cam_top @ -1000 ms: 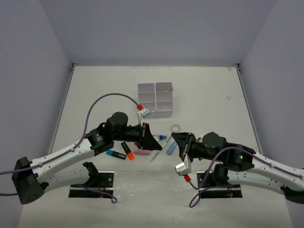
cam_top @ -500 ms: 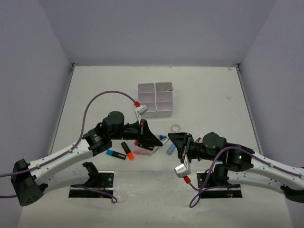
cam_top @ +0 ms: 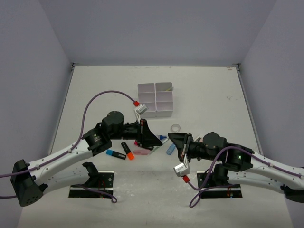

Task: Sort the stationery into containers
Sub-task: Close the pen cap on the pen.

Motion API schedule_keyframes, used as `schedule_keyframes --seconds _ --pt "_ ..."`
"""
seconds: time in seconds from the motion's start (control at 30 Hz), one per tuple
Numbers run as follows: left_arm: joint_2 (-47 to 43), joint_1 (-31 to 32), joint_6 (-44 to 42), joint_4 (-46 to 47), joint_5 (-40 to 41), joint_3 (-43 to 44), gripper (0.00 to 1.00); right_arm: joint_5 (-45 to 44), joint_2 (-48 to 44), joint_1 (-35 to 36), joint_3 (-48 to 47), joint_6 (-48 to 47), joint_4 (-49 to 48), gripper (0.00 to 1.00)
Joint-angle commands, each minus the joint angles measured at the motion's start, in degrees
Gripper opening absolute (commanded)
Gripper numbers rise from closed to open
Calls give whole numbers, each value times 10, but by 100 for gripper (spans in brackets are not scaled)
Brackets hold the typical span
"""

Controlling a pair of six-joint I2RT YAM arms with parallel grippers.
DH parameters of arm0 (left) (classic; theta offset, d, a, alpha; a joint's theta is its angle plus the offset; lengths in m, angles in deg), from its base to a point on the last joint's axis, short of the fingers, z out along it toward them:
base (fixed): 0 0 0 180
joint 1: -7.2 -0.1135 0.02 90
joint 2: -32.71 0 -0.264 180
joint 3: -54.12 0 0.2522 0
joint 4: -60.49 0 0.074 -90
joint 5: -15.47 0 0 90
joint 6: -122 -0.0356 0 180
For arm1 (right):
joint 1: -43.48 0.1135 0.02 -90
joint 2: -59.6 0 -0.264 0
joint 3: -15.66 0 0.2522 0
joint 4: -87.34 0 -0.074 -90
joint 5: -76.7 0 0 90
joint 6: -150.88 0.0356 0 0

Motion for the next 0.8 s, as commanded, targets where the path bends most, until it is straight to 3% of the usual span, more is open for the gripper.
schedule_keyframes --seconds 0.0,0.07,0.13,0.2,0.47,0.6,0.77 --pt "3 -4 -15 34 -16 14 34 -15 -4 4 10 -7 -28 0" --pt "12 -4 -19 33 -22 12 42 -17 -4 4 12 -8 -28 0" --pt "15 -3 -20 32 -25 12 41 -17 -3 4 11 -8 -27 0" --pt "20 -4 -22 32 -30 11 33 -17 -3 4 10 -7 -26 0" --pt "40 -2 -29 40 -53 7 36 -12 -3 4 4 -4 -29 0" --pt "39 -3 -29 58 -58 5 2 -9 -1 4 9 -4 -33 0" --pt "28 -3 -37 63 -50 8 0 3 -5 4 18 6 -59 2"
